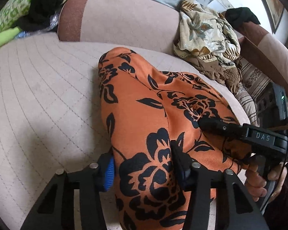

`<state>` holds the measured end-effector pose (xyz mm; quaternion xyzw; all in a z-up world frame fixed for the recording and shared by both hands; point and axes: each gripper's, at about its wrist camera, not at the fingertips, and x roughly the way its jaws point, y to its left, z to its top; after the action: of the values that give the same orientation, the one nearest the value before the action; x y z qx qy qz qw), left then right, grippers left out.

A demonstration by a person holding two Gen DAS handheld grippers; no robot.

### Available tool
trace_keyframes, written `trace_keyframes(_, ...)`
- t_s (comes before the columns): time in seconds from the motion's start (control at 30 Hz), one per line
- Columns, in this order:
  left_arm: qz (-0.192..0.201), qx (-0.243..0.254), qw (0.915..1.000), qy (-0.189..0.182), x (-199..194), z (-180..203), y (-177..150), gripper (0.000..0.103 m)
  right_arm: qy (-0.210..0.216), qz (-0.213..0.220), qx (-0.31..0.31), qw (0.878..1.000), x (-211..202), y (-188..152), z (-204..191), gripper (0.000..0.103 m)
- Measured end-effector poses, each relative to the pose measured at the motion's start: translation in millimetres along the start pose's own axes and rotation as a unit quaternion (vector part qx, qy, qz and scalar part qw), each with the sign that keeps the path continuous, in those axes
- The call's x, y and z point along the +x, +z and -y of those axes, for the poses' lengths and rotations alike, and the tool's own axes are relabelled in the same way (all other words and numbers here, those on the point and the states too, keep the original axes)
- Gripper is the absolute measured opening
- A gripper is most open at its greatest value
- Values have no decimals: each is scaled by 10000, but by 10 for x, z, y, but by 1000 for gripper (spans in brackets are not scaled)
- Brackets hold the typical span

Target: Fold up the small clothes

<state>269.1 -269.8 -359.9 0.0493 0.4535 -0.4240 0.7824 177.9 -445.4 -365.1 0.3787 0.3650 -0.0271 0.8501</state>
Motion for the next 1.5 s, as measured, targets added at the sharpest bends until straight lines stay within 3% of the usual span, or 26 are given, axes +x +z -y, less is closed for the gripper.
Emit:
trace_keyframes(0.5, 657, 137, 9969, 409, -773, 68, 20, 51, 322, 457, -509, 9971, -344, -128, -340, 44)
trace_keyframes(0.77, 912, 207, 9931, 711, -1207, 160, -216, 51, 548, 547, -653, 9949, -336, -166, -362, 44)
trace_keyframes(1.0, 1074, 150, 9894, 967, -1559, 274, -479, 51, 728, 511, -419, 9952, -497, -548, -446, 43)
trace_keyframes(1.23, 989, 35, 9889, 1109, -1676, 369, -940, 51, 766, 285, -360, 9960, -678, -909, -451, 44)
trace_keyframes(1.37, 709, -47, 9909, 1145, -1567, 327, -1176, 51, 572, 20, -325, 9978, -636, -1147, -406, 44)
trace_keyframes(1.5, 474, 25, 9889, 1410, -1410, 306, -1262, 51, 311, -187, -401, 9985, -480, -1268, -379, 44)
